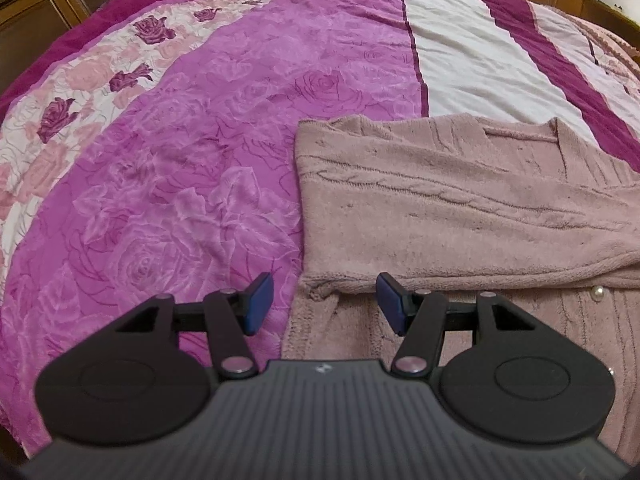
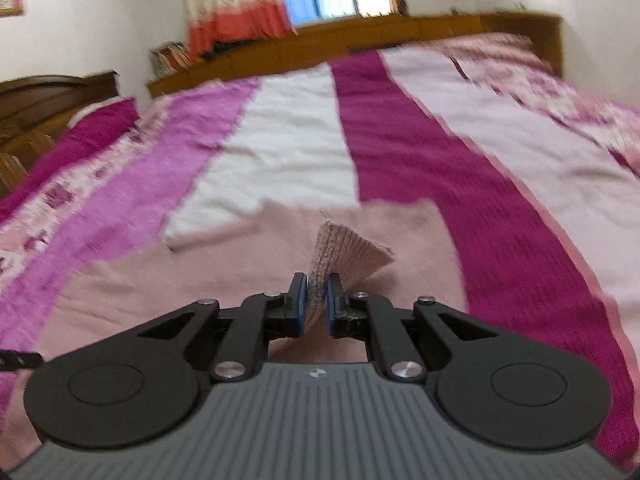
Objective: Fold small clothes
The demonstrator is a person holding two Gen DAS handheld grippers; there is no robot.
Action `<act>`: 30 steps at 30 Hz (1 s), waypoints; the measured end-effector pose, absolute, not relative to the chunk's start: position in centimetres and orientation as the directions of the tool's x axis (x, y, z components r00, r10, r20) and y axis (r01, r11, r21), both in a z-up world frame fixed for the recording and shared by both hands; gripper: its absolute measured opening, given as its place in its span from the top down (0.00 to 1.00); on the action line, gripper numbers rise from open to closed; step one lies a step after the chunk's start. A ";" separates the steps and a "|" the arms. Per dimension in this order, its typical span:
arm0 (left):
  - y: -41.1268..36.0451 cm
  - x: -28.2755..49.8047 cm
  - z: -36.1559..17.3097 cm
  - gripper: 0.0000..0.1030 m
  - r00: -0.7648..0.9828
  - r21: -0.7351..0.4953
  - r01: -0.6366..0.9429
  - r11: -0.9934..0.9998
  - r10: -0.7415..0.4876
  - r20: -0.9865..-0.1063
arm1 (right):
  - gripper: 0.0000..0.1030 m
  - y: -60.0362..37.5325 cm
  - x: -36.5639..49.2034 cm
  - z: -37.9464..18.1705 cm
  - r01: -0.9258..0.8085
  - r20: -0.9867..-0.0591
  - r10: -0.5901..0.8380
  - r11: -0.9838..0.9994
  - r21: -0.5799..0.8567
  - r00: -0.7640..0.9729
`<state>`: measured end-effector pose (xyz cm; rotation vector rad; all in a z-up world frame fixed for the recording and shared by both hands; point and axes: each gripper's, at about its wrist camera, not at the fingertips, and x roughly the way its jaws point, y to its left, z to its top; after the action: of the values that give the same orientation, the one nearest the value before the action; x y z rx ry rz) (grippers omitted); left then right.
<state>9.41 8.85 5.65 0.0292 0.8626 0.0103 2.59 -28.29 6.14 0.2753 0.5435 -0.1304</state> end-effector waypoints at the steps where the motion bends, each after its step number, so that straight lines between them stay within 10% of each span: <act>1: 8.8 9.4 5.6 0.43 0.647 0.032 0.003 0.999 0.022 -0.762 | 0.89 -28.8 2.3 5.5 0.212 -0.547 -0.053 0.949 0.232 0.836; 5: 8.4 9.4 5.2 0.43 0.639 0.046 0.005 0.999 0.032 -0.768 | 0.66 -29.9 1.8 3.6 0.283 -0.598 -0.075 0.923 0.262 0.798; 30: 8.0 6.3 5.7 0.43 0.635 0.061 0.023 0.998 0.032 -0.771 | 0.59 -29.9 0.1 4.1 0.260 -0.580 -0.037 0.916 0.306 0.814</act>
<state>6.29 8.00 5.68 0.0674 0.8823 0.0053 0.11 -29.91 4.13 0.3873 0.6026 -0.1632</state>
